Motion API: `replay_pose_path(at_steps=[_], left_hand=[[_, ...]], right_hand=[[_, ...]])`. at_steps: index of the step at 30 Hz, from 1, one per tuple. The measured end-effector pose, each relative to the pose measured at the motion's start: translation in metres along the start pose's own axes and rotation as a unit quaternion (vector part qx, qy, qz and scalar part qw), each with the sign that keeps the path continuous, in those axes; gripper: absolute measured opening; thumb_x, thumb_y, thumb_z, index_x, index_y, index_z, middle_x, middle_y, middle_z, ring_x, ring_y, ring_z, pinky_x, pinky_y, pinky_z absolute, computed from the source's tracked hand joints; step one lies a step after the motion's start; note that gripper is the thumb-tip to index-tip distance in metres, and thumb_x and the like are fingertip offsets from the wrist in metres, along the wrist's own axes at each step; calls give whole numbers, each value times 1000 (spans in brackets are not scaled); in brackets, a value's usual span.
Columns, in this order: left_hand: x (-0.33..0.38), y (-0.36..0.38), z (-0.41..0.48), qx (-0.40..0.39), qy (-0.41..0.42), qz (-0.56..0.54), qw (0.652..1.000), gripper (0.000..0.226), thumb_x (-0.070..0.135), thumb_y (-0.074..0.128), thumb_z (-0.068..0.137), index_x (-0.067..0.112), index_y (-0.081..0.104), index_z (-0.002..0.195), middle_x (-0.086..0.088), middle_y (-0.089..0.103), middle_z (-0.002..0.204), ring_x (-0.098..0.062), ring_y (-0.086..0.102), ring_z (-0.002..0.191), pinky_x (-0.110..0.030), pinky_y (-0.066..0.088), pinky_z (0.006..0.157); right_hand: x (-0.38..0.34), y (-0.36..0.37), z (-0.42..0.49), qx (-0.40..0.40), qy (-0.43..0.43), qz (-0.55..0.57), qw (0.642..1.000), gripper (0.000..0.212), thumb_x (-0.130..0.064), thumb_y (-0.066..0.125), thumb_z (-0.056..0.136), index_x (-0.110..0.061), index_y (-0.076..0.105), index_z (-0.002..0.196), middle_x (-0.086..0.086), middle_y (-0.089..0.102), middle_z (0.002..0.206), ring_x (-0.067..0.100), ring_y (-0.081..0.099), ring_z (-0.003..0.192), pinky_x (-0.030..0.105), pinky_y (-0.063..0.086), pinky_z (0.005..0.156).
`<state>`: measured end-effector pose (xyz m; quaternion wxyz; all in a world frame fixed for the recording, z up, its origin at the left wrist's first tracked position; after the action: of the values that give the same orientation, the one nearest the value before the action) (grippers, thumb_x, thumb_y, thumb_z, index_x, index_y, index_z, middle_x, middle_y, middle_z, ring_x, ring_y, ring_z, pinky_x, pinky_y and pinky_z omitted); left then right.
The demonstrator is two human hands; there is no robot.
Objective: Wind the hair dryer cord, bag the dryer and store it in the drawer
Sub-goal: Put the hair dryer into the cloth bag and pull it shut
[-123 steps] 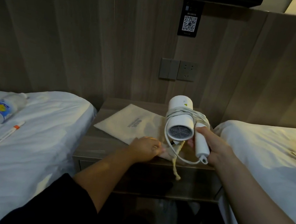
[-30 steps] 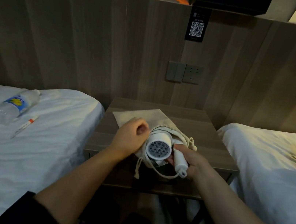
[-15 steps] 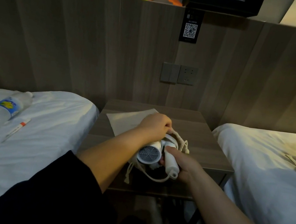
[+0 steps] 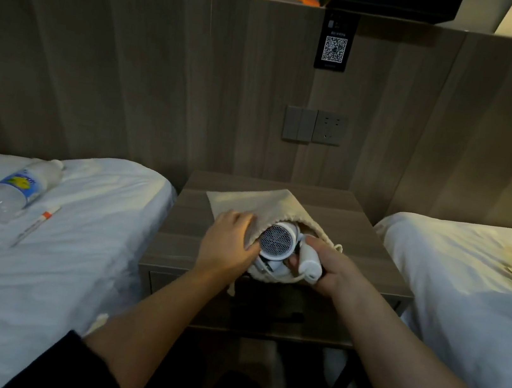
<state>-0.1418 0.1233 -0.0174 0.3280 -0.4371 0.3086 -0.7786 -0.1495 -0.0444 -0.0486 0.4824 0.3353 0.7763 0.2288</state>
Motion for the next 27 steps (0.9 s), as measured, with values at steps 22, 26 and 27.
replay_pose_path(at_steps=[22,26,27], left_hand=[[-33,13,-18,-45,-93,-29,994,40,52,46,88,18,49,67,2,49,60,-17,50,61,-29,30,52],[-28,15,-21,-73,-65,-21,995,39,47,47,90,15,49,66,1,46,59,-22,49,62,-30,30,52],[-27,12,-21,-71,-64,-36,995,40,43,47,91,12,49,66,-3,48,59,-26,51,62,-33,32,54]], right_hand=[[-62,-31,-11,112,-314,-700,631,33,-33,62,83,-16,54,110,-2,50,104,18,52,100,33,44,82],[-57,-25,5,78,-274,-762,582,25,-26,59,86,-16,59,109,6,64,101,26,60,97,27,41,74],[-60,-23,4,96,-287,-755,582,12,-23,58,87,-16,63,96,5,65,91,26,62,90,26,42,69]])
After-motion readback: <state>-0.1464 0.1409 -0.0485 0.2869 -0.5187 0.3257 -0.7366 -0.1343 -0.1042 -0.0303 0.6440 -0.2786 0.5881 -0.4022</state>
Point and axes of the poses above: each hand's wrist, its own z-axis towards the middle knuckle, its own y-axis out of the palm, x = y × z, the point moved 5 cm from there along z, towards the middle knuckle
